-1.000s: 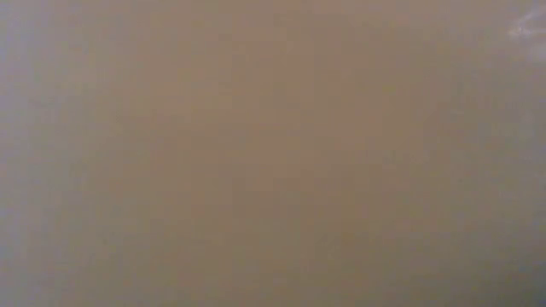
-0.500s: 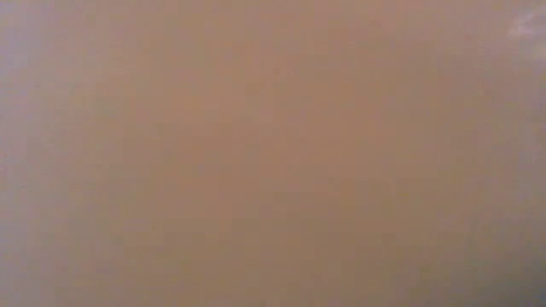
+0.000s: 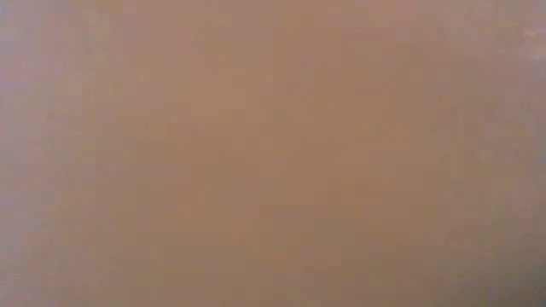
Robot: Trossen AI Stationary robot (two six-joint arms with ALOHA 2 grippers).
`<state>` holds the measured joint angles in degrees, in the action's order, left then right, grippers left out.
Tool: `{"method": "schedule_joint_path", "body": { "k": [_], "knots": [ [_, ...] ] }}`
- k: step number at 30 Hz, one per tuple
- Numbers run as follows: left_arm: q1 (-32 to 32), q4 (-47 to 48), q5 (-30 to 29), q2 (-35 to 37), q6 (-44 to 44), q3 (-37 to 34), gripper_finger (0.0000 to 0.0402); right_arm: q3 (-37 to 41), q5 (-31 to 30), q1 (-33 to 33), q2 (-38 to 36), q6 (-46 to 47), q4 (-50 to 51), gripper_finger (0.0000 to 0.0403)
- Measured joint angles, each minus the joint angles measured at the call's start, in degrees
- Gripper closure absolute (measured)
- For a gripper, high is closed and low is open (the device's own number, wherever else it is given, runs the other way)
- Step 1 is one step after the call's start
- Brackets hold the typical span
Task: Pick & Place USB Port
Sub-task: Adjust the HDMI cable
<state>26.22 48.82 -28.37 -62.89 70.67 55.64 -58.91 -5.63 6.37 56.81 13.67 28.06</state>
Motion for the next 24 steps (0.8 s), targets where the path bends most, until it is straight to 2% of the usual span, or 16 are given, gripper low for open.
{"method": "schedule_joint_path", "body": {
  "k": [6, 9, 11, 17, 24],
  "knots": [
    [-1.11, -5.82, -1.0, 0.0, -0.85, 0.0, 0.0227, 27.32, 10.73, -3.26, -19.21, 6.61, -14.86, 0.0402],
    [-2.5, -11.23, -2.13, 0.0, -2.87, 0.0, 0.0227, 37.9, 16.14, -4.13, -26.79, 8.66, -22.28, 0.0402],
    [-3.44, -14.32, -2.51, 0.02, -4.21, 0.0, 0.0227, 43.19, 17.26, -4.41, -30.93, 9.52, -24.83, 0.0402],
    [-6.26, -19.44, -2.87, -0.22, -4.89, 0.0, 0.0227, 52.1, 17.92, -4.53, -38.89, 5.83, -27.85, 0.0403],
    [-7.97, -25.45, -2.69, -1.59, -5.89, -0.04, 0.0227, 56.84, 17.79, -4.53, -40.93, 3.11, -29.89, 0.0403]
  ]
}}
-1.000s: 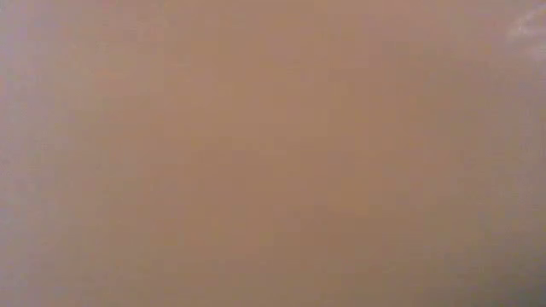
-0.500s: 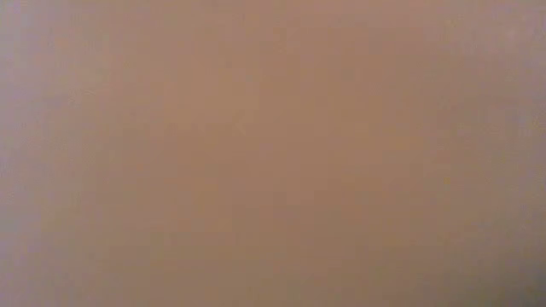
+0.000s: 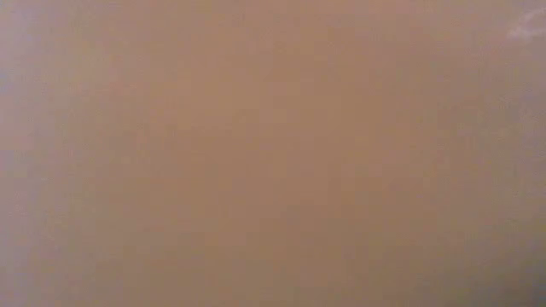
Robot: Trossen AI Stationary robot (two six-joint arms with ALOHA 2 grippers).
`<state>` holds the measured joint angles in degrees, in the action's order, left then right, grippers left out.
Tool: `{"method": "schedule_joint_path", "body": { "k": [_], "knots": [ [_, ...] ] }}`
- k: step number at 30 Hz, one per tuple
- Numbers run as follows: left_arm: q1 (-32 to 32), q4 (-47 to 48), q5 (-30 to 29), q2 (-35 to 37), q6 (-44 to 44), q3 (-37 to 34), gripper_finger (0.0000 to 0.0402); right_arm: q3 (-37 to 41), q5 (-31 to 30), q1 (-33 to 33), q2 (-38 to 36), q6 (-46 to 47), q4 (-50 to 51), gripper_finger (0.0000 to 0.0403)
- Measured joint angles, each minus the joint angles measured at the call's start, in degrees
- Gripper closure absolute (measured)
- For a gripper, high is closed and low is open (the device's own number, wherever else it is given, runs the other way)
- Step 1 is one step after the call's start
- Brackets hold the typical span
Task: Pick & Place USB Port
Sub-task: Adjust the HDMI cable
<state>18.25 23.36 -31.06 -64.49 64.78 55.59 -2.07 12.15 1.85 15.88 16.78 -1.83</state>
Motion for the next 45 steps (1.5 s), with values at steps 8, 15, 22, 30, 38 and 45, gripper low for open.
{"method": "schedule_joint_path", "body": {
  "k": [8, 15, 22, 30, 38, 45],
  "knots": [
    [-0.49, -6.79, 2.94, -6.82, -21.26, 0.04, 0.0227, 1.08, -0.32, 0.0, 0.96, -0.59, -1.13, 0.0403],
    [-5.04, 7.48, 11.27, -17.24, -32.52, 0.03, 0.0232, 1.19, -0.3, 0.0, 0.94, -1.28, -1.11, 0.0403],
    [-8.73, 11.0, 13.09, -21.55, -31.54, -1.77, 0.0326, 1.21, -4.35, 0.0, 0.94, 1.38, -0.91, 0.0403],
    [-17.78, -17.13, 29.09, -25.97, -33.23, -3.64, 0.0399, 1.23, -9.22, 0.0, 0.96, 4.74, -1.42, 0.0403],
    [-28.1, -21.4, 32.91, -35.62, -35.86, 2.02, 0.04, -4.49, -14.34, 0.0, 2.84, 3.76, 1.43, 0.0403],
    [-35.12, -22.25, 38.42, -44.57, -37.35, 13.52, 0.0401, -8.5, -15.1, 0.0, 6.01, 0.0, 0.33, 0.0403]
  ]
}}
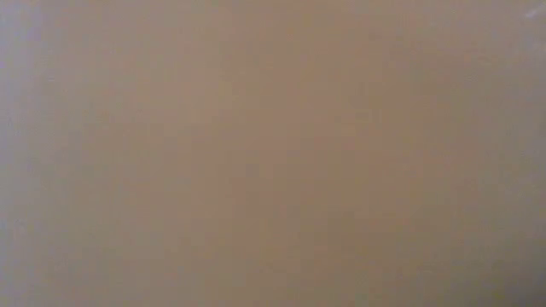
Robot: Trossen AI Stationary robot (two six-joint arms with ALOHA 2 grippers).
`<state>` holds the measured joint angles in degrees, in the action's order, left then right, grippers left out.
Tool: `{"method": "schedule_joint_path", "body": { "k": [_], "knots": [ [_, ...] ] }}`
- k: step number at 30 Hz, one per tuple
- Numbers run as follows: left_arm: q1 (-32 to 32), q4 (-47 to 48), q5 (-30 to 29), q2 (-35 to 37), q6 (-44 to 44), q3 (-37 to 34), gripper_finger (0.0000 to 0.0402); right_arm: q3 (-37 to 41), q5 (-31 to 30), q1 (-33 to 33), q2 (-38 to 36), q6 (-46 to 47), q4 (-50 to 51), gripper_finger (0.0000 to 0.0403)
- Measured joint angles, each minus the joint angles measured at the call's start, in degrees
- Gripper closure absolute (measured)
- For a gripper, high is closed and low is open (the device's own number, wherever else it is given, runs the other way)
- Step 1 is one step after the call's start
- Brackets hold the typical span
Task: Pick & Place USB Port
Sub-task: Adjust the HDMI cable
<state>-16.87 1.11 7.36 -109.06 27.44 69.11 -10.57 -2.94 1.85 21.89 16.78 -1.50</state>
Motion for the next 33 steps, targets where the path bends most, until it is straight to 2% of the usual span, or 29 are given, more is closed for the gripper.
{"method": "schedule_joint_path", "body": {
  "k": [4, 8, 16, 33],
  "knots": [
    [-1.28, 1.87, 4.11, -5.83, -0.11, 8.11, 0.0401, -0.11, 0.05, 0.02, 0.2, 0.81, 0.22, 0.0403],
    [-1.16, 6.73, 3.62, -9.27, -1.68, 12.78, 0.0401, -0.2, 0.18, 0.13, 0.35, 1.58, 0.04, 0.0403],
    [-2.88, 17.22, -6.8, -9.9, 0.94, 12.71, 0.0401, -0.28, 1.39, 0.13, 0.32, 1.96, -0.51, 0.0403],
    [-5.25, 10.31, -7.42, -9.88, -0.21, 12.69, 0.0402, -0.32, 3.48, 0.15, 0.32, 5.14, -0.63, 0.0403]
  ]
}}
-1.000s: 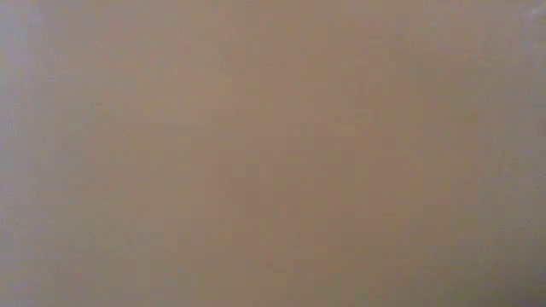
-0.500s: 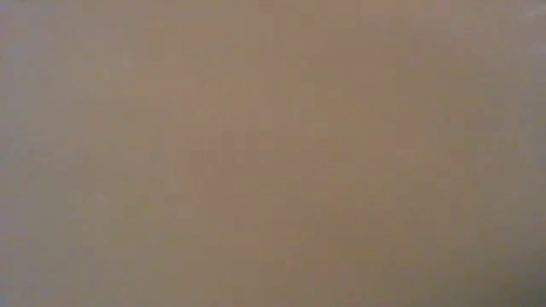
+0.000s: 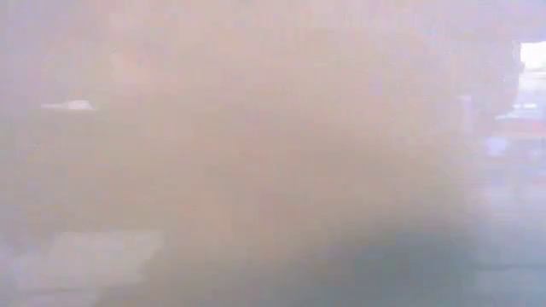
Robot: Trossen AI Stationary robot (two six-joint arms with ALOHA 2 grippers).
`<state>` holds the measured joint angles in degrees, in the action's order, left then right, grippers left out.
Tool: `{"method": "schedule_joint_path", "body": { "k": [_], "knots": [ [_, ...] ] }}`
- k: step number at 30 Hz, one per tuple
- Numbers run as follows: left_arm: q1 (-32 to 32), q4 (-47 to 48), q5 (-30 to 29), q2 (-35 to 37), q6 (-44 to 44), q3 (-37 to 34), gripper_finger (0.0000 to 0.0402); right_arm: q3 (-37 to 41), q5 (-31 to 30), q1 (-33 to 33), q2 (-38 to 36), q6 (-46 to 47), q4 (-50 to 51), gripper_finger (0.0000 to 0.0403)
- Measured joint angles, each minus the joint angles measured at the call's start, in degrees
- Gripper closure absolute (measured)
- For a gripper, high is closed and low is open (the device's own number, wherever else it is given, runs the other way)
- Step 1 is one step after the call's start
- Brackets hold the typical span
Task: Pick & Place USB Port
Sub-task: Adjust the HDMI cable
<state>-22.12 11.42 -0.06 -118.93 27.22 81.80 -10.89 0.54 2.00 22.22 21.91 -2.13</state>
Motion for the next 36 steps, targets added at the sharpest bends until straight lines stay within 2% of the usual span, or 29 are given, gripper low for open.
{"method": "schedule_joint_path", "body": {
  "k": [8, 23, 36],
  "knots": [
    [-0.94, -1.05, 1.47, 0.0, 0.09, 0.0, 0.0402, -0.03, 0.85, 0.0, 0.19, -0.09, -0.21, 0.0403],
    [1.75, -6.23, 1.16, 0.02, 1.76, 0.0, 0.0402, -0.08, 1.03, 0.0, 0.35, -0.44, -0.2, 0.0403],
    [-0.29, -10.14, 0.31, 0.04, 4.8, 0.0, 0.0401, -0.08, 1.01, 2.13, 0.37, -0.29, -0.2, 0.0403]
  ]
}}
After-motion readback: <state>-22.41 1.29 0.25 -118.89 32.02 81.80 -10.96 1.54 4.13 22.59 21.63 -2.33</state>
